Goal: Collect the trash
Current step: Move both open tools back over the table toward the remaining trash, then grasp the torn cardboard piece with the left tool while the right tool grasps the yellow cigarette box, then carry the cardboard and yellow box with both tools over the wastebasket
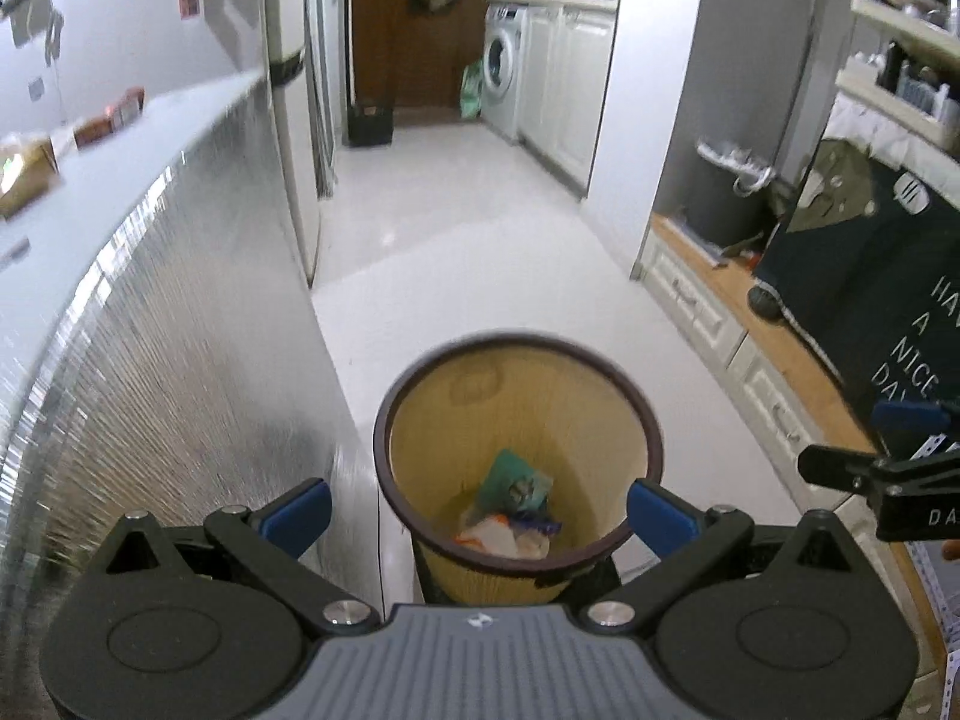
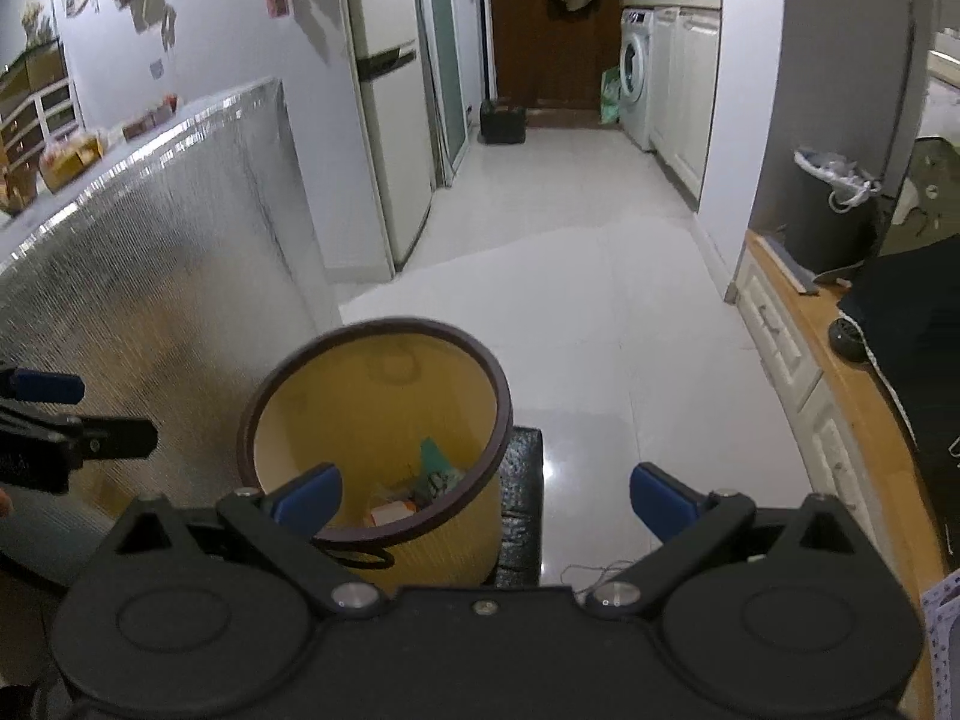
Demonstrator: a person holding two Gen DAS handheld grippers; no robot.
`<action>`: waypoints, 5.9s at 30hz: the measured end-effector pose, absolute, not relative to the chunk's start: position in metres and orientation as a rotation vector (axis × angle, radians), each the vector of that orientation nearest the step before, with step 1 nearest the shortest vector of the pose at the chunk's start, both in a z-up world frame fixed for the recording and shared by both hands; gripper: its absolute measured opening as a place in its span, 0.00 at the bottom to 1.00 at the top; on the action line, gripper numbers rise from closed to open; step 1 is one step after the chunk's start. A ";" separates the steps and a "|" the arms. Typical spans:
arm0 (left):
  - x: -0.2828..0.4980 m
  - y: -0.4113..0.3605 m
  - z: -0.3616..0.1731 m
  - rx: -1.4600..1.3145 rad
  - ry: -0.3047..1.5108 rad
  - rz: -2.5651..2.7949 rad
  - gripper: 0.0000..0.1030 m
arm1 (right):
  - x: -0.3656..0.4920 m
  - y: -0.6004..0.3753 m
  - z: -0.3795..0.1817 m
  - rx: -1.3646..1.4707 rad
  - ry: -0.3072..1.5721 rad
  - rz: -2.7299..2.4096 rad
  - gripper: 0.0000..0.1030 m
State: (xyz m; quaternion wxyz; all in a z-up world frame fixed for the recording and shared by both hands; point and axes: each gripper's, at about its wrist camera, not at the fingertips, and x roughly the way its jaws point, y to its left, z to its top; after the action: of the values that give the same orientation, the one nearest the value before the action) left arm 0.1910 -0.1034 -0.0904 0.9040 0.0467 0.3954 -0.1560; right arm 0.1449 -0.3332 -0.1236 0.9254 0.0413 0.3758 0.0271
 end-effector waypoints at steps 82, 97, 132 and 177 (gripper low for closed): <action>0.408 0.292 -0.004 -0.296 0.556 0.387 1.00 | 0.414 0.101 0.033 -0.130 0.593 0.569 1.00; 0.412 0.287 -0.012 -0.224 0.598 0.381 0.65 | 0.420 0.128 -0.009 -0.191 0.652 0.530 0.59; 0.311 0.206 -0.002 -0.102 0.539 0.293 0.58 | 0.331 0.047 -0.008 -0.083 0.573 0.539 0.44; 0.212 -0.019 0.008 0.056 0.502 -0.007 0.58 | 0.219 -0.196 -0.007 0.007 0.505 0.202 0.43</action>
State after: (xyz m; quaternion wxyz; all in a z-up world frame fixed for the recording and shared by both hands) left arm 0.2121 -0.0189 0.0084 0.9683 0.0279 0.2482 -0.0033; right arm 0.2191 -0.1965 -0.0073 0.9633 0.0034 0.2493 0.0996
